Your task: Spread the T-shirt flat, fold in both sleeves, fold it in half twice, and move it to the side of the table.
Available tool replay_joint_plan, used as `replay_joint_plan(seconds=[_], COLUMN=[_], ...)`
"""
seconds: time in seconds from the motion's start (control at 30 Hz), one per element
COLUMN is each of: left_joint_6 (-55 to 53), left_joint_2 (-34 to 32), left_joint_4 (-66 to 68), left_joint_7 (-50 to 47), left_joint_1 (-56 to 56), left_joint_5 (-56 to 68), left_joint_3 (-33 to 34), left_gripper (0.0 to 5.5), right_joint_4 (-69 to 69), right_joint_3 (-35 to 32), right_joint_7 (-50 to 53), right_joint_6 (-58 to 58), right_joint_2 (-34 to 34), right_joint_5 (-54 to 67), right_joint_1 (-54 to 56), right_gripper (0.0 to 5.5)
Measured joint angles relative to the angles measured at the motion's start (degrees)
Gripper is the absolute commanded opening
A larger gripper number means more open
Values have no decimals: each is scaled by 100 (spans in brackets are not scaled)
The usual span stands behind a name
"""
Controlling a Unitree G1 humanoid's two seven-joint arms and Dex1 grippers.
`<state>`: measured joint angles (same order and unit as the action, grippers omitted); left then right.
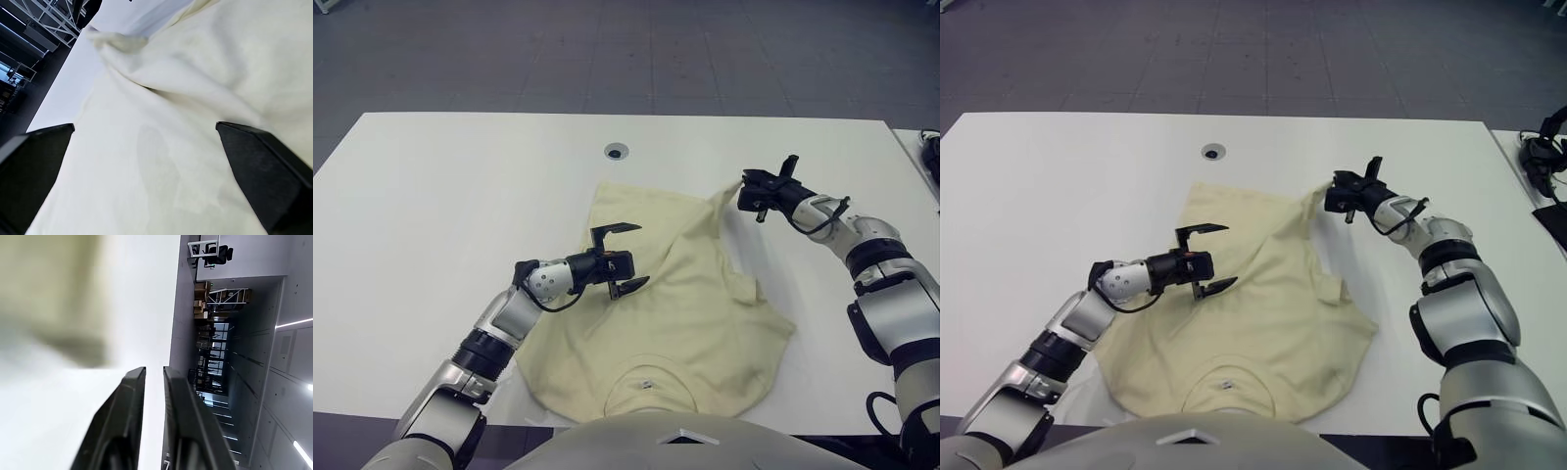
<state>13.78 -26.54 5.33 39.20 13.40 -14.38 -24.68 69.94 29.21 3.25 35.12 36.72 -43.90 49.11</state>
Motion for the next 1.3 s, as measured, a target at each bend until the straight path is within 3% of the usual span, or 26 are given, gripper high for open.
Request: replay_joint_plan(seconds=[0.4, 0.6, 0.83, 1.3], left_joint_6=[-33, -322, -557, 387], left_joint_2=[-40, -178, -127, 393], left_joint_4=[-94, -192, -95, 3352], left_joint_7=[-8, -22, 37, -778], left_joint_1=[-77, 2, 636, 2199], left_joint_5=[48, 373, 672, -449], left_joint_3=[61, 697, 1061, 330], left_gripper=[540, 540, 540, 540], right_joint_4=[-252, -1843, -4175, -5795], right_joint_3=[-487, -1054, -1282, -1341], right_joint_7=[312, -1514, -3546, -4372], right_joint_6=[96, 790, -298, -1392], right_joint_2=[114, 296, 809, 883], right_joint_5=[600, 2230, 3307, 3030], right_joint_1=[-101, -1356, -2676, -3269], right_gripper=[322, 413, 527, 534])
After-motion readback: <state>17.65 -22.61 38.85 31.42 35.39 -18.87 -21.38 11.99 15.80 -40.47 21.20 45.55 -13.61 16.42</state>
